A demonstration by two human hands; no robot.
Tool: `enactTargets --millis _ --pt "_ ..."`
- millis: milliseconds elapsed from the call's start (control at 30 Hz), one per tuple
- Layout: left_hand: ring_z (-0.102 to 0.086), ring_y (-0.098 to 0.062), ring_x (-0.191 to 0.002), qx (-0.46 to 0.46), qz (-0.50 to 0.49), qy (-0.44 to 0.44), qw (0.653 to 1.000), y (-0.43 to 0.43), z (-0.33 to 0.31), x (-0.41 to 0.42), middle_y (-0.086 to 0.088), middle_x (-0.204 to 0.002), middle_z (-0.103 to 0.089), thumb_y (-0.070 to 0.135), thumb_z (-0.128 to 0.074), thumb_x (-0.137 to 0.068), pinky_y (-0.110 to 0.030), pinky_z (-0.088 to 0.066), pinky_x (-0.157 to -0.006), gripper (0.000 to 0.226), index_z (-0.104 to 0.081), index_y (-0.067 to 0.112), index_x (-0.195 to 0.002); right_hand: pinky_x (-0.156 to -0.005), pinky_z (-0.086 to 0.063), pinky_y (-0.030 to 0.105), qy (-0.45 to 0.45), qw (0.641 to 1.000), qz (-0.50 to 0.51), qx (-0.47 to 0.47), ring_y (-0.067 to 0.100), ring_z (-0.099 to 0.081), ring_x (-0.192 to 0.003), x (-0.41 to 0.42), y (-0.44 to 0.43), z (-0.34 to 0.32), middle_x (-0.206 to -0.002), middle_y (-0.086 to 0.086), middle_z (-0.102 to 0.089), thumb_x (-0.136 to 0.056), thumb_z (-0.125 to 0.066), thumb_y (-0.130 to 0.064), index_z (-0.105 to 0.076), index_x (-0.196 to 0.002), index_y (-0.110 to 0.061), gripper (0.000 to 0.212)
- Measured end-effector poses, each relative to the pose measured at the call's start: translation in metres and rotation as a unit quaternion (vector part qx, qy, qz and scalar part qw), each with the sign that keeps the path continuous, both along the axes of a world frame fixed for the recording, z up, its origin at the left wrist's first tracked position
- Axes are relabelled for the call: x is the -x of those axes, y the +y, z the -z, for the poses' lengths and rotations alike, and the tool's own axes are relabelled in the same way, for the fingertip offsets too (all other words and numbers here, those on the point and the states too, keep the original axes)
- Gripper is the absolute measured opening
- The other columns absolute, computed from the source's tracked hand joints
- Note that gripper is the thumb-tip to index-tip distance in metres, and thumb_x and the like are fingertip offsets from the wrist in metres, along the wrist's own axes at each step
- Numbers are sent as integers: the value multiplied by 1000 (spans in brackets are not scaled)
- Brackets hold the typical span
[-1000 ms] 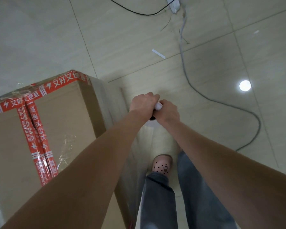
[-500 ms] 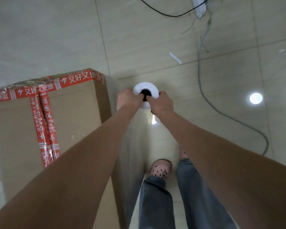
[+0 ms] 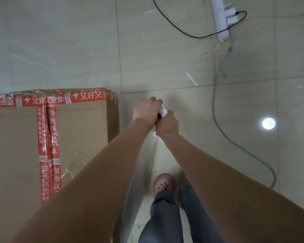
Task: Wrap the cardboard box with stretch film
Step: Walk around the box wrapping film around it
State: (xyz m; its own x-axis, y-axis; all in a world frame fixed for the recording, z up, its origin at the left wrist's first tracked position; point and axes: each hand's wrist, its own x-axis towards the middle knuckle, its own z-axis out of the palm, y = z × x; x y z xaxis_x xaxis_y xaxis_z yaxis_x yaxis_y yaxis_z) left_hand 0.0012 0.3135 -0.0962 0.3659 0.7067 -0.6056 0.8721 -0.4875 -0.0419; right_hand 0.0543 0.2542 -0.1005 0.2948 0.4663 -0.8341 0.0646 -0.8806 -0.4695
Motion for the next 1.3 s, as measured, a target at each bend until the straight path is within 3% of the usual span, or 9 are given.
enactTargets --millis 100,400,567,700,867,933,1033,1167,1300 --pt "-56 -28 -106 -3 35 -2 999 3 2 -1 -8 -115 -54 6 -49 -91 -32 -36 -67 29 -52 12 -119 -80 -55 47 6 1000 -7 7 38 -65 -91 0 5 1 -108 16 -62 -93 -44 -21 -45 -119 -4 31" --pt "-55 -26 -107 9 120 -11 993 30 2 -2 -6 -116 -54 9 -54 -88 -34 -43 -70 30 -52 12 -118 -68 -45 34 -20 996 -81 7 33 -62 -92 -11 22 7 -99 10 -61 -90 -51 -17 -51 -108 -6 21" --pt "-59 -31 -99 23 26 -20 999 45 1 5 -10 -108 -57 14 -53 -88 -34 -39 -67 21 -53 11 -108 -67 -38 29 -99 986 -135 3 28 -60 -92 -21 35 4 -93 4 -64 -80 -60 -27 -59 -100 -16 23" --pt "-59 -28 -88 9 -73 -16 997 63 -1 6 -9 -97 -59 19 -55 -87 -32 -40 -62 16 -53 13 -102 -70 -39 30 -145 976 -163 -2 26 -60 -94 -27 58 0 -103 1 -64 -81 -59 -27 -55 -117 -24 36" --pt "-57 -27 -86 1 -143 29 989 86 -7 16 -7 -97 -59 34 -58 -86 -30 -38 -63 26 -55 15 -103 -72 -45 32 -97 989 -111 2 27 -61 -93 -17 79 4 -107 2 -60 -83 -60 -32 -44 -126 -20 48" --pt "-59 -27 -89 -1 -122 62 991 92 -9 20 -8 -99 -60 38 -57 -87 -29 -38 -63 30 -57 15 -108 -72 -53 36 -10 998 -34 49 28 -64 -81 -8 82 8 -101 4 -56 -82 -65 -37 -41 -126 -13 55" --pt "-52 -25 -79 6 -74 73 995 94 -8 22 -5 -88 -52 38 -55 -89 -29 -38 -61 32 -54 14 -110 -74 -59 43 62 993 71 69 24 -61 -64 2 84 14 -98 6 -50 -86 -63 -25 -43 -127 -6 50" --pt "-58 -28 -93 -2 21 3 1000 94 -2 13 -8 -105 -57 14 -53 -90 -32 -36 -62 27 -47 12 -116 -75 -56 40 -8 999 35 24 27 -63 -81 0 85 16 -101 8 -60 -86 -60 -27 -51 -116 -11 35" --pt "-51 -24 -108 -32 102 -47 993 96 2 2 -6 -119 -49 6 -50 -90 -30 -38 -64 32 -47 12 -121 -65 -43 31 -90 994 -64 6 22 -56 -80 -16 91 13 -92 1 -61 -84 -56 -27 -56 -106 -18 23"
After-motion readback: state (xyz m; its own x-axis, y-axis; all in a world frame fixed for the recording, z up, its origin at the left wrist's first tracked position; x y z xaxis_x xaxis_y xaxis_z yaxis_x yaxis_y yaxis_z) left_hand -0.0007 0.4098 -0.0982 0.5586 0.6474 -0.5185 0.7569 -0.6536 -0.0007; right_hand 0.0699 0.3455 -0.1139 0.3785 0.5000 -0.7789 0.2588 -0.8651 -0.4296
